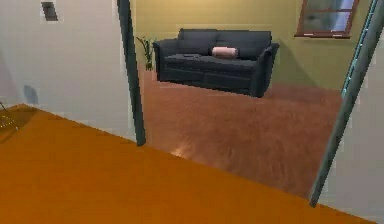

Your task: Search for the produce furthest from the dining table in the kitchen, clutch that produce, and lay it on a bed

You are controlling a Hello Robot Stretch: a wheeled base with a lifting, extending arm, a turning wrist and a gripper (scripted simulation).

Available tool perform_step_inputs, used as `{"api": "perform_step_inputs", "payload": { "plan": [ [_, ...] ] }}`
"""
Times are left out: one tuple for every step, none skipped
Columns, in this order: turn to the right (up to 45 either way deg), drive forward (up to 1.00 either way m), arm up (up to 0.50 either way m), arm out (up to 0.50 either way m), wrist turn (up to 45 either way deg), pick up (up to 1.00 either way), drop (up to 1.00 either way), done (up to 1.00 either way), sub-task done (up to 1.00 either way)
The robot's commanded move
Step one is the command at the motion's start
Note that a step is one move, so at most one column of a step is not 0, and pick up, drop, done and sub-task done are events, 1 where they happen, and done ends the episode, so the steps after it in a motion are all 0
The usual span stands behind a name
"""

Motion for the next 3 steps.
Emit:
{"api": "perform_step_inputs", "payload": {
  "plan": [
    [-45.0,0.0,0.0,0.0,0.0,0.0,0.0,0.0,0.0],
    [-18.0,0.0,0.0,0.0,0.0,0.0,0.0,0.0,0.0],
    [0.0,0.4,0.0,0.0,0.0,0.0,0.0,0.0,0.0]
  ]
}}
